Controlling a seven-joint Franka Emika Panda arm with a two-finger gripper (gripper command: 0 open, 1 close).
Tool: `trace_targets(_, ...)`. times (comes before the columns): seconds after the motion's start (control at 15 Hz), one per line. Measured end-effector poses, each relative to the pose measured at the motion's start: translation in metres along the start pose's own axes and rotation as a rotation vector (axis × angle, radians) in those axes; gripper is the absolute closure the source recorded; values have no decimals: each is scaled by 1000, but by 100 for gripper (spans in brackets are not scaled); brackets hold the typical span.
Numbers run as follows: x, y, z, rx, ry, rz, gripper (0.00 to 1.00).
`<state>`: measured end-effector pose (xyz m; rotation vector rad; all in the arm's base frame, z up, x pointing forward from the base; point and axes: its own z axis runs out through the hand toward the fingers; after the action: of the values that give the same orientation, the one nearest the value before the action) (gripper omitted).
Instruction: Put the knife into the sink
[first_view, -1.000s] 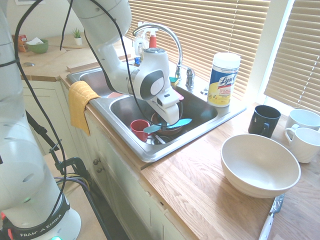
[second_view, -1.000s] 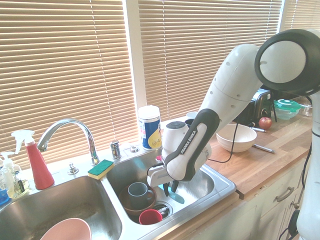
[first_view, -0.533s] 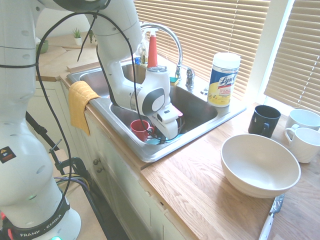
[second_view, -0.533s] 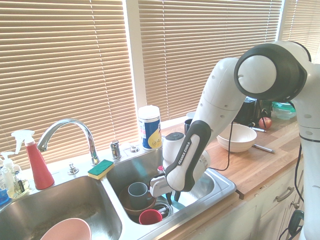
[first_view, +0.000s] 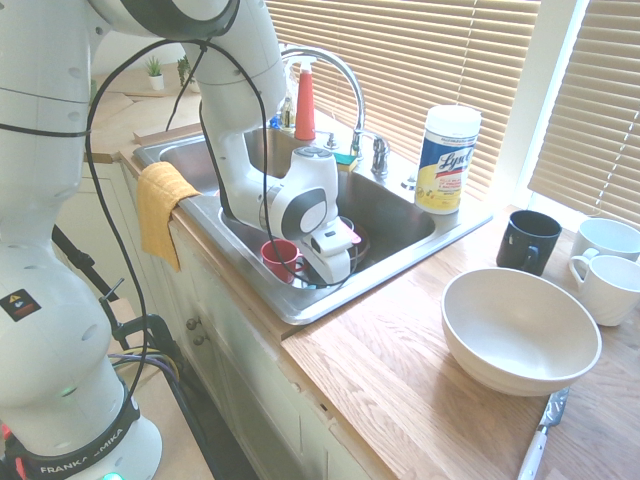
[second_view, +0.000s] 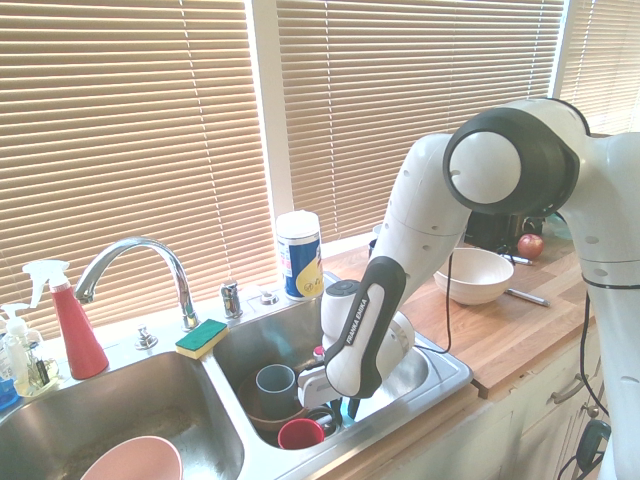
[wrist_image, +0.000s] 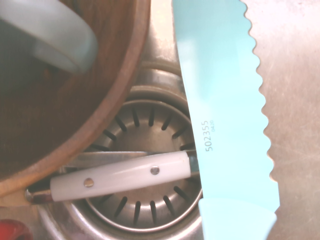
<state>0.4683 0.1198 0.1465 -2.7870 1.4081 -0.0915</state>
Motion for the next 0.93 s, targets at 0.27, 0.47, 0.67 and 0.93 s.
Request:
trace_targets(0.27,2,0,-1,1,5,-1,0)
trace_targets(0.47,3,-3,-2,4,12,-3,0)
trace_targets(0.67,6,-5,-7,14,18,-2,0)
trace_targets(0.93,14,-21,-79,67,62,-37,0)
